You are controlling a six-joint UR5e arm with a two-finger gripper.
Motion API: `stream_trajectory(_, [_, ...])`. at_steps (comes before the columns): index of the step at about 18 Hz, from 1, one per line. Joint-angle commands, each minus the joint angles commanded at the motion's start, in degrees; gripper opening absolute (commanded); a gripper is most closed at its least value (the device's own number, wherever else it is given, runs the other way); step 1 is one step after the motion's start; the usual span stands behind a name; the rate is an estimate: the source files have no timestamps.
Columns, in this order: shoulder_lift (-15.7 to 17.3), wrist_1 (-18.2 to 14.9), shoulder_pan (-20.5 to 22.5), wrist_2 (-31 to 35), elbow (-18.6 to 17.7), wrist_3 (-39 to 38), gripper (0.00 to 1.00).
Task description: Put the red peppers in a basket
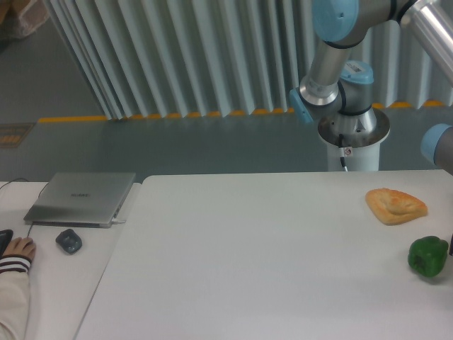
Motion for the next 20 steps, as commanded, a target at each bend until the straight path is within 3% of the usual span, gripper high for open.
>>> stream_trajectory(3, [-0.2,0.0,0.2,0.0,-0.1,0.2,1.0])
stream_trajectory(7, [-0.1,-0.2,0.4,0.0,-0.1,0.1,0.57])
stream_trajectory(8, [0.0,-0.2,0.4,0.0,0.0,-0.3,0.4])
stream_trajectory(13, [1.4,-0.9,0.5,-0.7,0.0,0.4,0.36])
stream_trajectory(18, [3.9,-6.2,0.3,-2.9,0.9,0.4,0.36])
stream_trajectory(20, [4.1,-6.5,0.3,-3.3,0.9,0.5,0.36])
